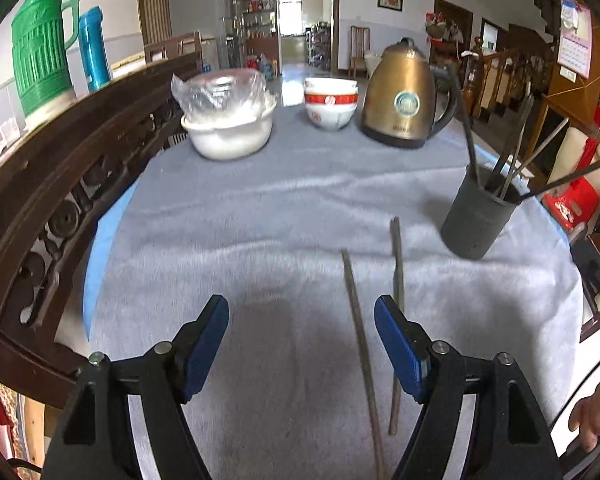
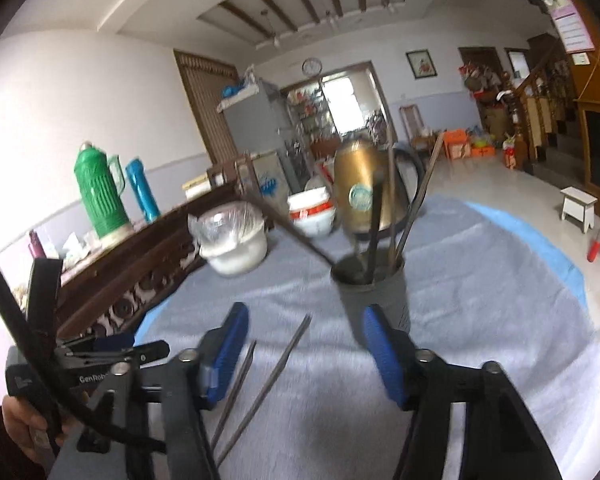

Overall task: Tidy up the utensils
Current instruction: 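Move both open tools down to the last two chopsticks on the cloth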

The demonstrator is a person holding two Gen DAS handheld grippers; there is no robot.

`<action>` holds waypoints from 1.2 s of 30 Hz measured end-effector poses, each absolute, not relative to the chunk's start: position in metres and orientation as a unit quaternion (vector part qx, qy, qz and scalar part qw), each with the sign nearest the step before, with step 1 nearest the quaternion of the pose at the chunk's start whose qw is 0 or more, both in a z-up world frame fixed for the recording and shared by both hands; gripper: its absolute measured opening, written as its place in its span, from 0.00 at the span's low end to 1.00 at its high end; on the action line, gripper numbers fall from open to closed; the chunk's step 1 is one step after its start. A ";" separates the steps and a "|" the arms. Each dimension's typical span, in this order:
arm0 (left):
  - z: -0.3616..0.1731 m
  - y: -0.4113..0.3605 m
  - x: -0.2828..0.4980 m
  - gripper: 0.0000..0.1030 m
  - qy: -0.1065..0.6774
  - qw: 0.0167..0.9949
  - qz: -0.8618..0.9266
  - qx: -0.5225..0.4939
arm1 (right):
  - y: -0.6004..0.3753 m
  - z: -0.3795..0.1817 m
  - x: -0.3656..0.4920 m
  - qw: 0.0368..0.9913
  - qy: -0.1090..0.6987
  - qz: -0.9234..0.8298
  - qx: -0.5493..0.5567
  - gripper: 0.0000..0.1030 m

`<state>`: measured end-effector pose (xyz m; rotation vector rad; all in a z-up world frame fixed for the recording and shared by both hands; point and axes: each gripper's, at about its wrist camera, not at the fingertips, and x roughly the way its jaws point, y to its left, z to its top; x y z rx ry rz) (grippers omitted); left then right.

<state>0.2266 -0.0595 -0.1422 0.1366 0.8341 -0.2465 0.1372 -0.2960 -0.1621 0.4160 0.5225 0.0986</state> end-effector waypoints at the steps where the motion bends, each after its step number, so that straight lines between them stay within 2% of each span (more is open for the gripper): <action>1: -0.146 -0.059 0.226 0.74 0.408 0.903 -0.118 0.068 | -0.293 -0.167 0.139 0.941 0.264 0.052 0.204 0.37; 15: -0.163 -0.059 0.233 0.74 0.422 0.897 -0.090 0.095 | -0.267 -0.200 0.157 0.917 0.336 0.075 0.200 0.38; 36: -0.185 -0.032 0.241 0.74 0.439 0.892 -0.067 0.081 | -0.212 -0.229 0.202 0.876 0.436 0.102 0.181 0.38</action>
